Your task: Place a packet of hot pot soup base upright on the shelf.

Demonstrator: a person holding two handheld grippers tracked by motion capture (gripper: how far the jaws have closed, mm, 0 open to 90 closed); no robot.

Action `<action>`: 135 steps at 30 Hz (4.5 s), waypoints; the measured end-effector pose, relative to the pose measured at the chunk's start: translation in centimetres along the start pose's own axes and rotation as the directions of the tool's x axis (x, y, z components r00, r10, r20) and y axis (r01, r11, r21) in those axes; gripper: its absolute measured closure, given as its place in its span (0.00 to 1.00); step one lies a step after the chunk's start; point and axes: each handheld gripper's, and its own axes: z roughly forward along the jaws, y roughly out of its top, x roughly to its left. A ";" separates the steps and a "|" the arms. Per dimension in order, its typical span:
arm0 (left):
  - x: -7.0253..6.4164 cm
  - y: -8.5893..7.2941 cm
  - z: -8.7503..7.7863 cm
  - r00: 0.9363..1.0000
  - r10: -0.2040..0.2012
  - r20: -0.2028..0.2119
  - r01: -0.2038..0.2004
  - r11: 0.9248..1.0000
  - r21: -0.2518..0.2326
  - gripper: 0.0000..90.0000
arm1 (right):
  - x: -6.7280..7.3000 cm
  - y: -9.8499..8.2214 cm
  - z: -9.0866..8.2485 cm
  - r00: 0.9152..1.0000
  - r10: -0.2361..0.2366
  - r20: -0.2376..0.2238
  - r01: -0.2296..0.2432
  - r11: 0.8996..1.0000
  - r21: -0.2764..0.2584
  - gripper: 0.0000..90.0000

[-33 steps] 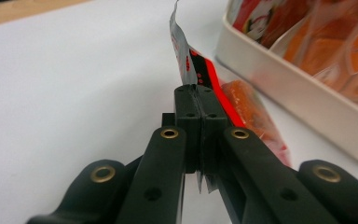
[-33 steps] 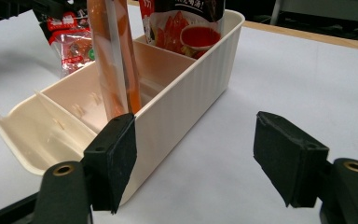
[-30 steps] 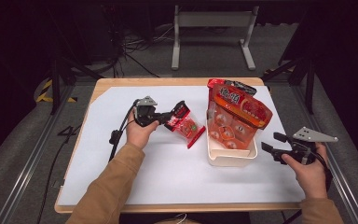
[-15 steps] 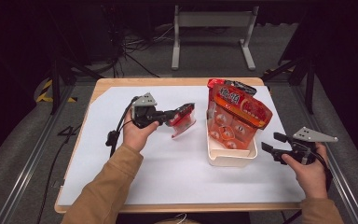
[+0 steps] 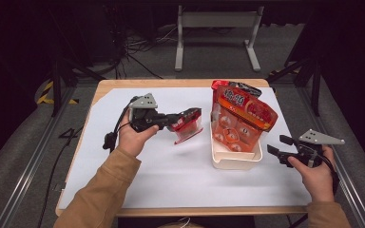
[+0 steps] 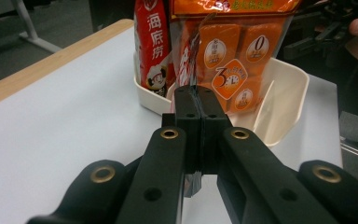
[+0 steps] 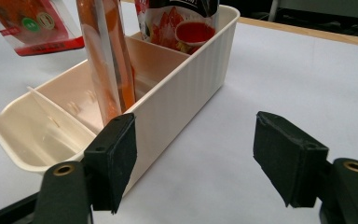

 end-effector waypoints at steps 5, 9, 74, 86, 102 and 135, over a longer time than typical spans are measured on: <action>-0.6 0.7 -0.8 1.000 0.019 0.020 -0.019 1.000 0.012 0.99 | 0.0 0.0 0.0 1.000 0.001 0.002 -0.001 1.000 0.002 0.34; -0.9 1.2 -1.1 0.998 0.039 0.040 -0.040 0.999 0.029 1.00 | 0.0 -0.1 0.1 1.000 0.000 0.001 0.000 1.000 0.003 0.34; -6.4 8.5 3.8 0.926 0.280 0.253 -0.293 0.956 0.012 1.00 | -0.8 -1.0 -0.6 0.998 -0.060 -0.007 0.060 0.995 0.084 0.42; -7.4 9.2 5.7 0.911 0.305 0.277 -0.315 0.949 -0.008 1.00 | -0.8 -1.0 -0.7 0.998 -0.059 -0.008 0.059 0.995 0.078 0.42; -7.9 9.1 7.4 0.899 0.313 0.305 -0.323 0.946 -0.020 1.00 | -0.8 -1.0 -0.8 0.998 -0.056 -0.008 0.057 0.996 0.073 0.41; -7.9 6.9 11.0 0.896 0.289 0.338 -0.312 0.950 0.016 0.99 | -1.1 -1.1 -0.9 0.999 -0.048 -0.001 0.048 0.996 0.069 0.40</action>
